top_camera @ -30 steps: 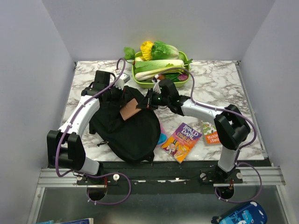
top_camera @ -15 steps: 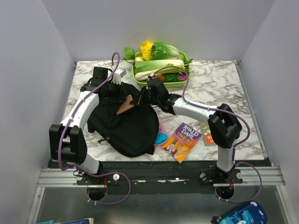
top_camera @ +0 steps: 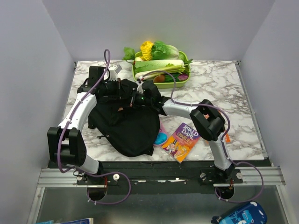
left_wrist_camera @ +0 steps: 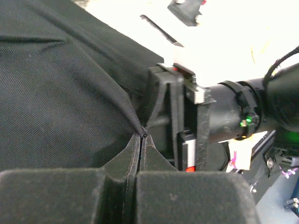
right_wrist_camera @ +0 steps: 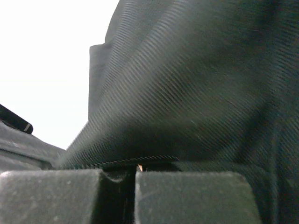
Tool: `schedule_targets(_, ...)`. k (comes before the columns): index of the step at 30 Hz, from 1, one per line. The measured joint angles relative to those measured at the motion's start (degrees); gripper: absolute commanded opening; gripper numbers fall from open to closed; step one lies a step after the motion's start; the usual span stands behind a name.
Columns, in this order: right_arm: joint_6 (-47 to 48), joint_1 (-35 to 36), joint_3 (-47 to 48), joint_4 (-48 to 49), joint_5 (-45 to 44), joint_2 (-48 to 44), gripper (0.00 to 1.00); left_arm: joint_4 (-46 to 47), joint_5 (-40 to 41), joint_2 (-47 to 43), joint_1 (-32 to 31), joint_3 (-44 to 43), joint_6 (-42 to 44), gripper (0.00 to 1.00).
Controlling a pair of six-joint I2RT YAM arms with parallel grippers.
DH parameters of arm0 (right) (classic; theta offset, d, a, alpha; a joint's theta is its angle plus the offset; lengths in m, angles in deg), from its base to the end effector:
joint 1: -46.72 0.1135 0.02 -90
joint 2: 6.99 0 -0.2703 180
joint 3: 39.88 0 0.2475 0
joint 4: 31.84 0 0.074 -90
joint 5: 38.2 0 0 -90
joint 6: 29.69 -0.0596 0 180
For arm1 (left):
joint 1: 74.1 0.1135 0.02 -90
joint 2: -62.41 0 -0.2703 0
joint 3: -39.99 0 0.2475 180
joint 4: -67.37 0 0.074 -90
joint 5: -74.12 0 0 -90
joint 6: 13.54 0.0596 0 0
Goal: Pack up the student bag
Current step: Place the personal item in the student bag.
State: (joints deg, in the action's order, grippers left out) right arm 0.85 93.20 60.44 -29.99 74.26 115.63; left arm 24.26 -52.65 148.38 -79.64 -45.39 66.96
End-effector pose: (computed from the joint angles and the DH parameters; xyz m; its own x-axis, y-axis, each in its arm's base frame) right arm 0.3386 0.3896 0.2021 -0.9117 0.1958 -0.3612 -0.2586 0.4097 0.8748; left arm 0.3315 -0.0680 0.2965 -0.7621 -0.0589 -0.6448 0.3876 0.7562 -0.5272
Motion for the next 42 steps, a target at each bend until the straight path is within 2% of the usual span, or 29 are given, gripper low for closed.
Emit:
schedule_targets(5,-0.87,-0.11,0.57,3.28,4.55,2.01,0.01,1.75,-2.56,-0.59,-0.26,2.23,-1.4,0.0)
schedule_targets(6,-0.66,-0.11,0.68,3.13,4.55,2.1,0.04,2.08,-2.86,-0.59,-0.07,2.45,-1.73,0.0)
schedule_targets(8,0.46,-0.09,0.79,2.32,4.13,1.99,0.23,2.1,-3.13,-0.59,0.02,2.47,-1.9,0.01)
schedule_targets(9,1.46,-0.04,0.81,1.36,3.5,1.75,0.43,2.01,-3.41,-0.59,0.02,2.47,-1.77,0.03)
schedule_targets(10,2.4,-0.02,0.81,0.26,2.84,1.38,0.5,1.95,-3.67,-0.59,0.02,2.47,-1.64,0.06)
schedule_targets(11,3.74,0.02,0.52,-1.4,1.49,0.7,0.57,1.79,-4.0,-0.63,0.02,2.47,-1.4,0.16)
schedule_targets(12,5.4,0.0,-0.55,-2.67,0.2,-0.33,0.65,1.31,-4.11,-0.85,0.07,2.45,-0.76,0.2)
schedule_targets(16,11.06,0.09,-8.07,-4.37,-4.22,-6.84,0.69,-0.74,-6.03,-2.38,-0.2,2.38,1.55,0.37)
schedule_targets(17,12.74,0.11,-9.86,-4.42,-5.14,-8.76,0.69,-1.25,-6.03,-2.86,-0.13,2.38,2.4,0.48)
schedule_targets(19,16.02,0.15,-12.5,-5.03,-6.16,-12.63,0.69,-2.29,-5.77,-3.45,0.0,2.36,4.57,0.57)
schedule_targets(20,17.73,0.17,-13.11,-5.46,-6.67,-14.16,0.68,-2.91,-5.38,-3.56,0.39,2.34,5.6,0.66)
schedule_targets(23,22.58,0.24,-14.12,-6.14,-7.82,-18.38,0.63,-5.07,-3.82,-3.43,2.29,2.19,8.98,0.71)
schedule_targets(26,27.17,0.24,-15.06,-6.75,-8.81,-21.62,0.41,-7.48,-3.45,-3.21,5.22,1.86,11.69,0.7)
schedule_targets(27,28.85,0.24,-15.17,-7.17,-8.96,-22.27,0.3,-8.28,-3.52,-3.17,6.93,1.75,12.87,0.69)
schedule_targets(29,31.78,0.26,-15.15,-7.74,-8.92,-22.95,0.2,-10.16,-3.85,-3.15,10.6,1.73,15.17,0.66)
schedule_targets(30,32.92,0.31,-15.13,-8.04,-8.81,-22.95,0.11,-10.97,-4.07,-3.15,12.07,1.73,16.02,0.66)
schedule_targets(33,36.11,0.52,-14.1,-10.27,-7.78,-21.77,0.01,-14.69,-5.64,-3.15,16.72,1.75,20.85,0.63)
schedule_targets(42,42.07,3.37,-9.35,-12.28,-8.52,-13.07,0.01,-26.03,-14.43,-3.76,17.0,7.63,35.69,0.63)
